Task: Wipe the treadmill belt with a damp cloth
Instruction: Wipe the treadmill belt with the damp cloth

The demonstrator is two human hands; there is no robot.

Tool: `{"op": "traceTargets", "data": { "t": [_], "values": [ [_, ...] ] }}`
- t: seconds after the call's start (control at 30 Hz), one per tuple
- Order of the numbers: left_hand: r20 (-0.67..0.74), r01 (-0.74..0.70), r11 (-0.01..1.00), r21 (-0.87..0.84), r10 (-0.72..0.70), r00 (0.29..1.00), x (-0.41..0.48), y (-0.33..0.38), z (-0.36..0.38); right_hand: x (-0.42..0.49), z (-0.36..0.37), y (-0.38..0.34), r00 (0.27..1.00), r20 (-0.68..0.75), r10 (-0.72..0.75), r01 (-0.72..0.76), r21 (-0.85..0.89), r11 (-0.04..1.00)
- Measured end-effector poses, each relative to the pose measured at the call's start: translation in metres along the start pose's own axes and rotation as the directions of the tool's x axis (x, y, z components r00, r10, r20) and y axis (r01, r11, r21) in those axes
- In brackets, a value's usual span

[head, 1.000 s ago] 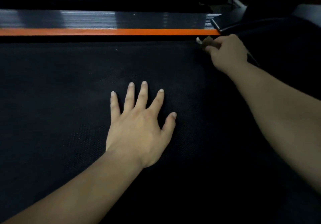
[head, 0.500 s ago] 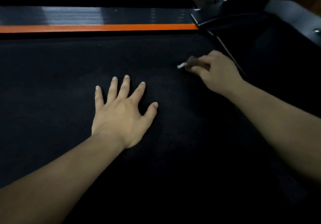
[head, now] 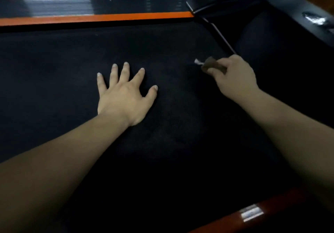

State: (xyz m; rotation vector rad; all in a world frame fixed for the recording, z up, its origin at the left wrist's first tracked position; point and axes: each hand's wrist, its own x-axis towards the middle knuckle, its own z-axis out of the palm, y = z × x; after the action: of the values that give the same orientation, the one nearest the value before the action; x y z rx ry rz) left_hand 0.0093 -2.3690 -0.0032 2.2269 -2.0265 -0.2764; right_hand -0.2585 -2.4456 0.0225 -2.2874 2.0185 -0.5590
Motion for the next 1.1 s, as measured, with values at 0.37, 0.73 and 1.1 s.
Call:
{"op": "traceTargets", "data": {
  "t": [0.37, 0.73, 1.1],
  "values": [
    [0.059, 0.011, 0.998, -0.069, -0.007, 0.998, 0.006, 0.013, -0.012, -0.069, -0.023, 0.022, 0.999, 0.005, 0.04, -0.04, 0.021, 0.999],
    [-0.037, 0.052, 0.999, -0.014, -0.052, 0.998, 0.01, 0.03, 0.007, 0.025, 0.014, 0.011, 0.989, -0.005, -0.15, 0.15, 0.078, 0.986],
    [-0.039, 0.054, 0.998, -0.014, -0.055, 0.998, 0.01, 0.029, 0.005, 0.194, 0.04, 0.008, 0.981, -0.033, -0.191, 0.181, -0.191, 0.965]
  ]
}}
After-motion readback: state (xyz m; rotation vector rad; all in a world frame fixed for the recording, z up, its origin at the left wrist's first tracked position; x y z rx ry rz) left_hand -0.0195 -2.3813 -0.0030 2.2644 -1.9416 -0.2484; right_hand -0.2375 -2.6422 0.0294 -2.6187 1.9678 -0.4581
